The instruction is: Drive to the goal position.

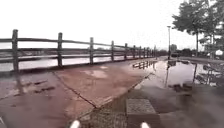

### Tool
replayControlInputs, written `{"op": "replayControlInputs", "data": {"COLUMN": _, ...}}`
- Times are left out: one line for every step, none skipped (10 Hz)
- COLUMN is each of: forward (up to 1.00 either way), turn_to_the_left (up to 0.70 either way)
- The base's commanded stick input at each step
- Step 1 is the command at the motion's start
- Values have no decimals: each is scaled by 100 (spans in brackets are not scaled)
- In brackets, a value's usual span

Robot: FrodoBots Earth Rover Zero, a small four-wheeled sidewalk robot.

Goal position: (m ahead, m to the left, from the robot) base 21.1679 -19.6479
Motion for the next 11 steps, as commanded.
{"op": "replayControlInputs", "data": {"forward": 70, "turn_to_the_left": 0}}
{"op": "replayControlInputs", "data": {"forward": 70, "turn_to_the_left": 0}}
{"op": "replayControlInputs", "data": {"forward": 70, "turn_to_the_left": 0}}
{"op": "replayControlInputs", "data": {"forward": 70, "turn_to_the_left": 0}}
{"op": "replayControlInputs", "data": {"forward": 70, "turn_to_the_left": 0}}
{"op": "replayControlInputs", "data": {"forward": 70, "turn_to_the_left": 0}}
{"op": "replayControlInputs", "data": {"forward": 70, "turn_to_the_left": 0}}
{"op": "replayControlInputs", "data": {"forward": 70, "turn_to_the_left": 0}}
{"op": "replayControlInputs", "data": {"forward": 70, "turn_to_the_left": 0}}
{"op": "replayControlInputs", "data": {"forward": 70, "turn_to_the_left": 0}}
{"op": "replayControlInputs", "data": {"forward": 70, "turn_to_the_left": 0}}
